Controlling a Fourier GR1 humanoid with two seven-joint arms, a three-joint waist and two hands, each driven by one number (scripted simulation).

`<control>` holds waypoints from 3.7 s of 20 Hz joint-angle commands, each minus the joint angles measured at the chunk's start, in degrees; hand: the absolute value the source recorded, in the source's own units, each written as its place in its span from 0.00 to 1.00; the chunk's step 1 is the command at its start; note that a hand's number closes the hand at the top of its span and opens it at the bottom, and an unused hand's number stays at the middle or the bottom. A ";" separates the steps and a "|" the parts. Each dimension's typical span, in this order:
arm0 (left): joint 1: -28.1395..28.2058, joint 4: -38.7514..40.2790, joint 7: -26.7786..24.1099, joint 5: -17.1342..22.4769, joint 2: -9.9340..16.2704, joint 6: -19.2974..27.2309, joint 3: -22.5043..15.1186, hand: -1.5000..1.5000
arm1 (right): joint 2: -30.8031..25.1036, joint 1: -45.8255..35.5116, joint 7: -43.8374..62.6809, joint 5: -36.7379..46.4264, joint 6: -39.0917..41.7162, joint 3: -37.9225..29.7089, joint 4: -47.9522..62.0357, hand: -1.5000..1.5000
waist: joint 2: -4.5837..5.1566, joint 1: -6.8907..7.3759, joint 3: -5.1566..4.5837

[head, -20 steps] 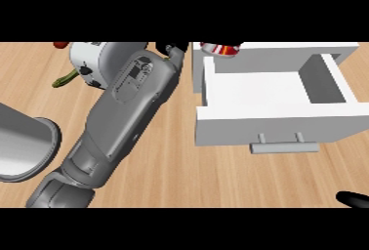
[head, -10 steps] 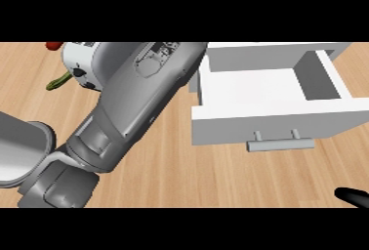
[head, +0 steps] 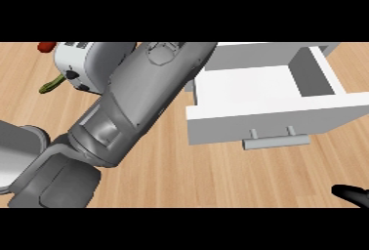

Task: Pick up the can, place it into the drawer and close the drawer

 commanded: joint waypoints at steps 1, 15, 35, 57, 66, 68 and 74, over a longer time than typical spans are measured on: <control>-0.56 2.59 -0.80 2.46 0.00 4.07 -2.69 0.00 | 0.30 0.35 -0.48 -0.42 0.45 0.40 0.49 0.00 | 0.16 -1.02 0.05; -2.39 6.35 -5.36 7.38 0.00 8.05 -3.32 0.00 | -5.79 -6.10 -0.75 8.14 1.58 3.55 0.42 0.00 | 0.66 -0.91 -0.03; -4.82 8.38 -8.84 11.58 0.00 6.91 -2.04 0.00 | -11.38 -17.31 -14.87 43.09 -2.95 20.77 25.61 0.00 | 0.00 3.41 -0.08; 2.51 -0.09 -3.68 8.53 7.59 2.21 -1.79 0.00 | -2.03 -44.27 -20.46 65.77 -33.08 20.44 80.89 0.00 | -0.78 7.76 -0.14; 8.14 -6.59 -2.35 7.39 11.47 1.29 -2.35 0.00 | -2.57 -56.18 -23.05 66.39 -42.51 15.39 98.09 0.00 | -0.04 9.93 -0.12; 8.07 -8.33 0.13 7.26 12.84 1.41 -2.34 0.00 | -3.61 -58.85 -23.70 66.70 -42.81 14.80 100.41 0.00 | -0.24 9.52 -0.11; 12.58 -14.17 1.70 7.25 15.45 -1.01 -3.11 0.00 | -4.37 -64.69 -22.72 67.77 -43.65 13.65 105.66 0.00 | -0.02 11.44 -0.13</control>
